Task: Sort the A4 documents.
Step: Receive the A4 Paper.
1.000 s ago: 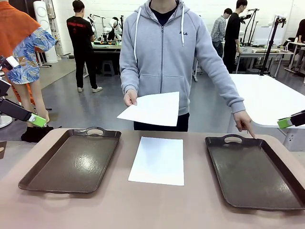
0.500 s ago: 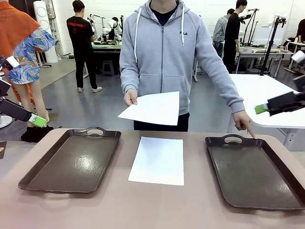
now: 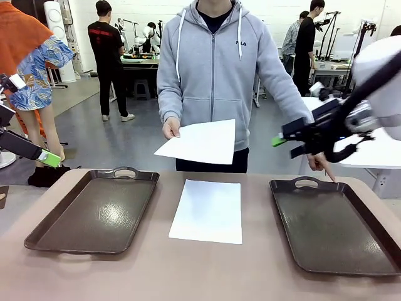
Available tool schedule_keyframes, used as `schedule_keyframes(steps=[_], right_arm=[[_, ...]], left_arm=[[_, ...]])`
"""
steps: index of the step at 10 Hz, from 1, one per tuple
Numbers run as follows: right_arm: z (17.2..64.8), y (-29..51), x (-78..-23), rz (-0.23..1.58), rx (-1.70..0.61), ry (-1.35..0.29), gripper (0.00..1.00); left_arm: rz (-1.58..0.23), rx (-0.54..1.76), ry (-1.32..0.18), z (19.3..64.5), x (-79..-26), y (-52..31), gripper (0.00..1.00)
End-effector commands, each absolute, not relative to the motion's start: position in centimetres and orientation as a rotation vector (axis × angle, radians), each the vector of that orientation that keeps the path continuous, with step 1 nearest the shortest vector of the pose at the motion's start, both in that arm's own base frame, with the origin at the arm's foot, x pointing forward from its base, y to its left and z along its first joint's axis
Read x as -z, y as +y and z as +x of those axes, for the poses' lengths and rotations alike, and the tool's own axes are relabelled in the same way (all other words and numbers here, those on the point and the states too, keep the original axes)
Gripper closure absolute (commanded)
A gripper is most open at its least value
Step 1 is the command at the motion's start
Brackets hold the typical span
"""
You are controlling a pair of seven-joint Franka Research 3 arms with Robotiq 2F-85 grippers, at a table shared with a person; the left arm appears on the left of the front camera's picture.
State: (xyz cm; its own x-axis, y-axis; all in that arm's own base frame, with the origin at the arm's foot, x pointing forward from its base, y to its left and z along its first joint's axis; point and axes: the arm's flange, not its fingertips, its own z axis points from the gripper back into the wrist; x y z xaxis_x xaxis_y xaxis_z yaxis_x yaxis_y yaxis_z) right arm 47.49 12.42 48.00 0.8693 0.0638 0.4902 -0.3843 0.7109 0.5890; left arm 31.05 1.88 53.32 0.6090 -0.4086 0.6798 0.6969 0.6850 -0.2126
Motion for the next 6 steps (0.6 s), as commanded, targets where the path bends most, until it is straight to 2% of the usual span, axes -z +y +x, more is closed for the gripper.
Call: schedule_keyframes(steps=[1,6], right_arm=[[51.2,14.1,-47.0,0.808,-0.190,-0.412,0.00],[55.6,19.3,-43.8,1.094,-0.014,-0.293,0.00]], left_arm=[[-0.508,0.679,-0.646,31.2,-53.2,2.1,0.00],[-0.508,0.679,-0.646,31.2,-53.2,2.1,0.00]])
